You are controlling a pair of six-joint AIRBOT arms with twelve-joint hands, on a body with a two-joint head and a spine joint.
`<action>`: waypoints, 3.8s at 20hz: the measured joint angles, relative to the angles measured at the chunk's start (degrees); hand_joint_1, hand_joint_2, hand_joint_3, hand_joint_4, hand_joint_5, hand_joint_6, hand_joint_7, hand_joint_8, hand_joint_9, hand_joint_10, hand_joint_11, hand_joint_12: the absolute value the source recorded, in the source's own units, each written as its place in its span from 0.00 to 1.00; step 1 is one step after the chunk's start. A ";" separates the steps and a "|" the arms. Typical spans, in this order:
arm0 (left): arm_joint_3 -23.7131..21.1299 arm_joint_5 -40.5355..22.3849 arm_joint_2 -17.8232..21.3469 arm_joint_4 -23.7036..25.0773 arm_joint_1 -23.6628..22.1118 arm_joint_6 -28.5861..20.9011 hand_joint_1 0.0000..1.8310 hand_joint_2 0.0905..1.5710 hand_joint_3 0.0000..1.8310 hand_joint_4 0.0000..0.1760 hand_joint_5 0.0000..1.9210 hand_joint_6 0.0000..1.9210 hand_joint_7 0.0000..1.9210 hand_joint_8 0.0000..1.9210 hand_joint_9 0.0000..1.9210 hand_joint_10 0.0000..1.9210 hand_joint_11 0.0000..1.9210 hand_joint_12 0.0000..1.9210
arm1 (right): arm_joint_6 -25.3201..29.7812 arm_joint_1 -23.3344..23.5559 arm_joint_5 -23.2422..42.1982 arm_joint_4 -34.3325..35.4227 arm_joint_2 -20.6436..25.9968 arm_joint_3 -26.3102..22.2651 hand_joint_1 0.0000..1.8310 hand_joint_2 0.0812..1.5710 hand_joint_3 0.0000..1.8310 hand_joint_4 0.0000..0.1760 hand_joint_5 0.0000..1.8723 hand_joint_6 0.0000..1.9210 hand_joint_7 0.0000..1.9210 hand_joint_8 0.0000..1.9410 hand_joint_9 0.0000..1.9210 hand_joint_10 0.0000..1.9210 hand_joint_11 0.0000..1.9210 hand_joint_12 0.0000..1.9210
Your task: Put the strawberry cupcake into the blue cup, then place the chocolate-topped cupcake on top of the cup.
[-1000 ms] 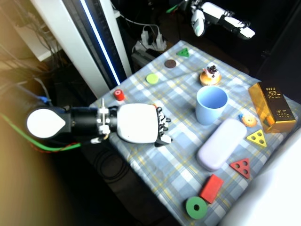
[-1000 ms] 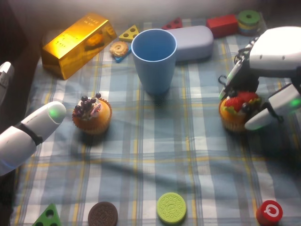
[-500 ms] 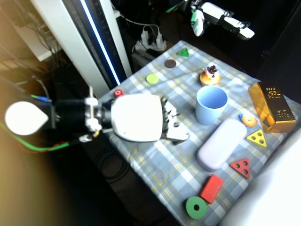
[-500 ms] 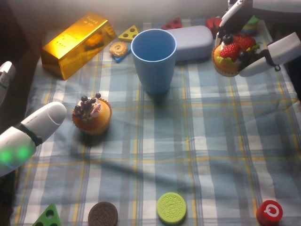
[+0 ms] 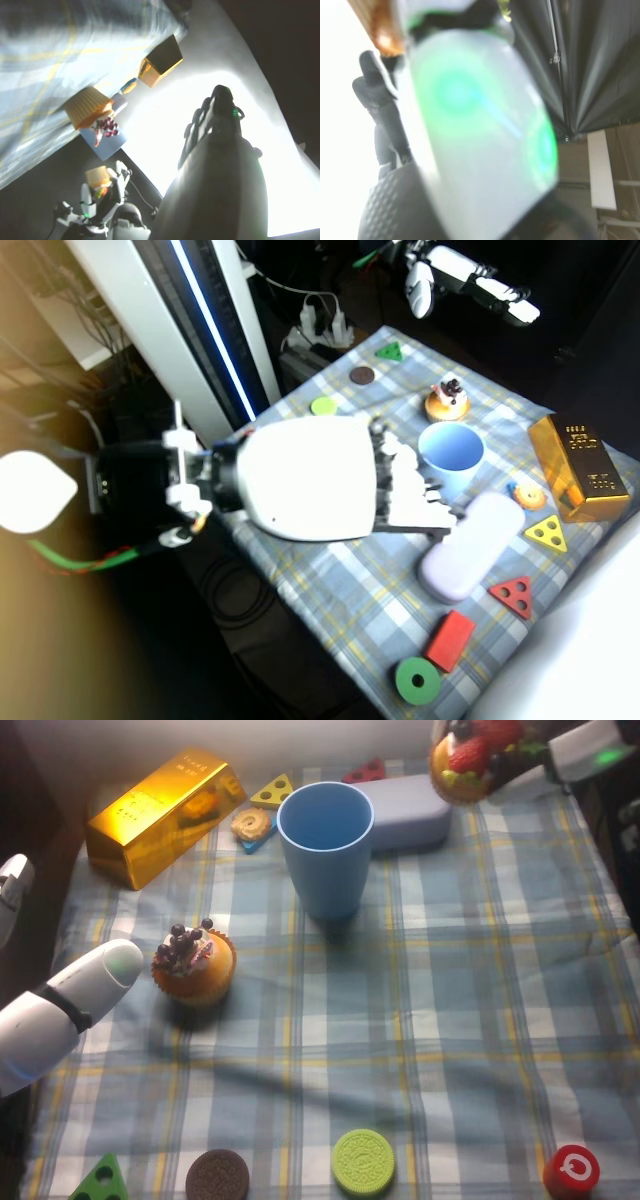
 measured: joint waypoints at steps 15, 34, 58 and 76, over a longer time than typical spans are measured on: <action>0.59 0.39 -0.28 -0.02 -0.02 0.00 0.00 0.49 0.00 0.11 0.03 0.00 0.03 0.00 0.00 0.00 0.00 0.00 | 0.13 2.03 2.40 2.03 -9.66 5.35 0.57 0.68 0.00 0.72 0.54 0.48 0.47 0.41 0.35 0.75 0.25 0.96; 0.59 0.85 -0.20 0.28 -0.13 0.00 0.00 0.51 0.01 0.14 0.03 0.00 0.02 0.00 0.00 0.00 0.00 0.00 | 0.13 0.42 2.73 3.69 -14.14 8.11 0.59 0.74 0.00 0.00 0.46 0.61 0.39 0.32 0.27 0.62 0.14 0.92; 0.59 0.90 -0.20 0.26 -0.13 0.00 0.00 0.51 0.01 0.10 0.03 0.00 0.02 0.00 0.00 0.00 0.00 0.00 | 0.72 -0.66 3.04 2.38 -14.45 8.11 0.38 0.71 0.00 0.00 0.40 0.00 0.36 0.00 0.32 0.03 0.03 0.72; 0.59 1.03 -0.20 0.20 -0.13 0.00 0.00 0.49 0.00 0.21 0.02 0.00 0.01 0.00 0.00 0.00 0.00 0.00 | 0.83 -0.66 2.03 -0.76 -14.45 8.92 0.16 0.74 0.00 0.00 0.30 0.00 0.31 0.00 0.33 0.00 0.10 0.67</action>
